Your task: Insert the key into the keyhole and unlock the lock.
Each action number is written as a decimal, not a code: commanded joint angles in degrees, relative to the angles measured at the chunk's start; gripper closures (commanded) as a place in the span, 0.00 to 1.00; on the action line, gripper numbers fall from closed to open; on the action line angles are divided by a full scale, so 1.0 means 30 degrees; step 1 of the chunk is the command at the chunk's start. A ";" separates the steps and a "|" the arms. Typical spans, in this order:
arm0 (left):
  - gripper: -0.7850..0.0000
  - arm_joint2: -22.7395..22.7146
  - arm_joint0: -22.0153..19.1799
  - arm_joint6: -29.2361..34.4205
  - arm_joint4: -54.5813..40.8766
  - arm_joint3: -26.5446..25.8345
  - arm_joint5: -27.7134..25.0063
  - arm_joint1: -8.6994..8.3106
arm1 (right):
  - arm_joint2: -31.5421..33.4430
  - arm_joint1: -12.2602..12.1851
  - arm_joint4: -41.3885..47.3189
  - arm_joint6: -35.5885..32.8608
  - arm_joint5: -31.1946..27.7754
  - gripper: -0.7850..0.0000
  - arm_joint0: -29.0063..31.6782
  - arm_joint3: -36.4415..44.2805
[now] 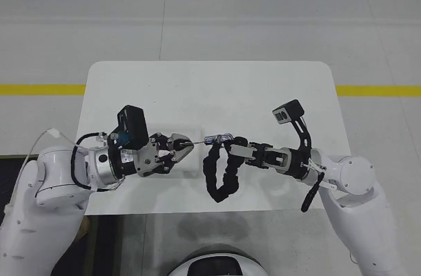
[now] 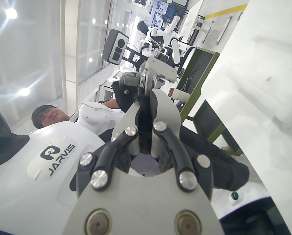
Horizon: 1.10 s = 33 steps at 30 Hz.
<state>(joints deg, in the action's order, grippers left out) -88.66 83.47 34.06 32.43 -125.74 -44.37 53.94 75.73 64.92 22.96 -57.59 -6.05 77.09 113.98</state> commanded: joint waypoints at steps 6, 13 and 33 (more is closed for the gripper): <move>1.00 0.0346 0.0852 -0.5453 0.6892 -0.0665 -0.0398 0.0292 | -0.0054 -0.0065 0.0022 0.0117 -0.0295 1.00 0.0244 -0.0039; 1.00 0.0873 0.1478 -1.0042 1.2781 -0.0531 0.0296 0.0466 | 0.0290 -0.0159 0.0357 0.0180 -0.0557 1.00 0.0465 -0.0088; 0.00 0.1163 0.1925 -1.1025 1.2771 0.0598 0.0779 0.0530 | -0.0894 -0.0892 -2.7991 0.6832 -0.1692 1.00 0.1363 0.2981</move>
<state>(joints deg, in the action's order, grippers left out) -85.18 89.25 0.98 70.75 -123.95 -42.03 55.53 74.57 62.26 -51.95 -38.61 -10.61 81.06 123.45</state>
